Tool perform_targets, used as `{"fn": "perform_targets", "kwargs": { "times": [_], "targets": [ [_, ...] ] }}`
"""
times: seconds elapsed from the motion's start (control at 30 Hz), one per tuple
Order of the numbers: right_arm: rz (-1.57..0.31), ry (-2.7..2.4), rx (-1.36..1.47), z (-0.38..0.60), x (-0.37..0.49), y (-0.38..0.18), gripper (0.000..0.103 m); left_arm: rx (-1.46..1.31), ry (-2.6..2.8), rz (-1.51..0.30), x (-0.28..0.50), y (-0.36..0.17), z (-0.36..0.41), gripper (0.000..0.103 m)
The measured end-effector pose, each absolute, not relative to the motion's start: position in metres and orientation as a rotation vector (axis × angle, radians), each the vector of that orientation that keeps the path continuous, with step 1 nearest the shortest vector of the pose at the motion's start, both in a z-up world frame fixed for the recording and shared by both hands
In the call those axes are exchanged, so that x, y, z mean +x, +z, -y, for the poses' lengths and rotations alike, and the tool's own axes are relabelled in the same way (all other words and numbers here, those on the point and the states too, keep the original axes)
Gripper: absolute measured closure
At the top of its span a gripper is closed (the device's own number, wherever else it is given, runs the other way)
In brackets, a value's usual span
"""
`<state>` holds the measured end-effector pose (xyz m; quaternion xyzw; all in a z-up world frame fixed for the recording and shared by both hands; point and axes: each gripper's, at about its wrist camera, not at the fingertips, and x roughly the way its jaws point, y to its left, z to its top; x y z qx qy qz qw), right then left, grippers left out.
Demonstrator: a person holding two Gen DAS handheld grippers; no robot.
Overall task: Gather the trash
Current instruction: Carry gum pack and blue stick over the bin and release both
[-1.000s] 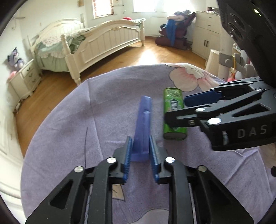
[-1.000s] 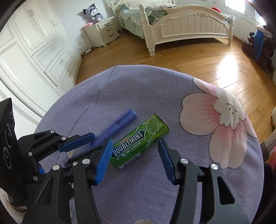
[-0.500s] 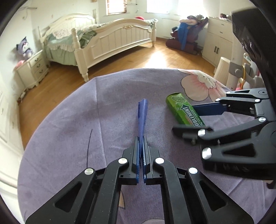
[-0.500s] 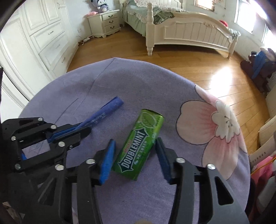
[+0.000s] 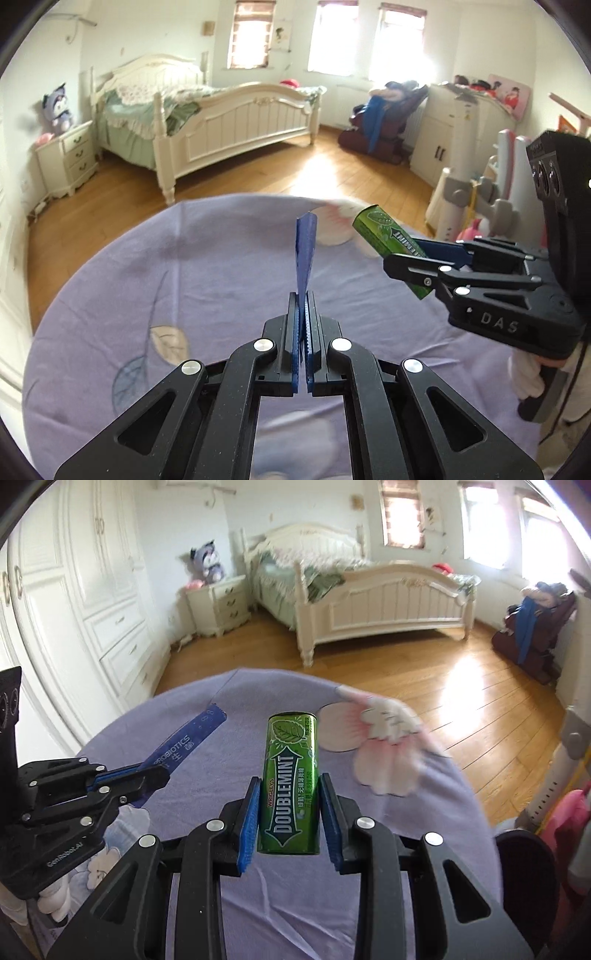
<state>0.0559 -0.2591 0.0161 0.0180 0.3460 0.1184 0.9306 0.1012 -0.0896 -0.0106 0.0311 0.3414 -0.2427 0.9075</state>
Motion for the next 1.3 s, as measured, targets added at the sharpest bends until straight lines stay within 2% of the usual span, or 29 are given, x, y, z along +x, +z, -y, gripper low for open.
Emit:
{"fn": "perform_targets", "kwargs": {
  "times": [0.2,0.47,0.8,1.3],
  "targets": [
    [-0.584,0.082,0.047,0.32,0.006,0.029,0.073,0.068,-0.603,-0.65,0.073,0.014,0.151,0.099],
    [-0.548,-0.118,0.002,0.389,-0.046,0.018,0.073,0.052,-0.755,-0.672,0.043,0.009,0.237,0.099],
    [-0.598,-0.264,-0.011,0.449,-0.081,-0.021,0.073,0.022,-0.89,-0.787,0.033,-0.024,0.324,0.099],
    [-0.688,-0.32,-0.015,0.476,-0.095,-0.062,0.072,0.076,-0.94,-0.874,0.029,-0.056,0.394,0.099]
  ]
}}
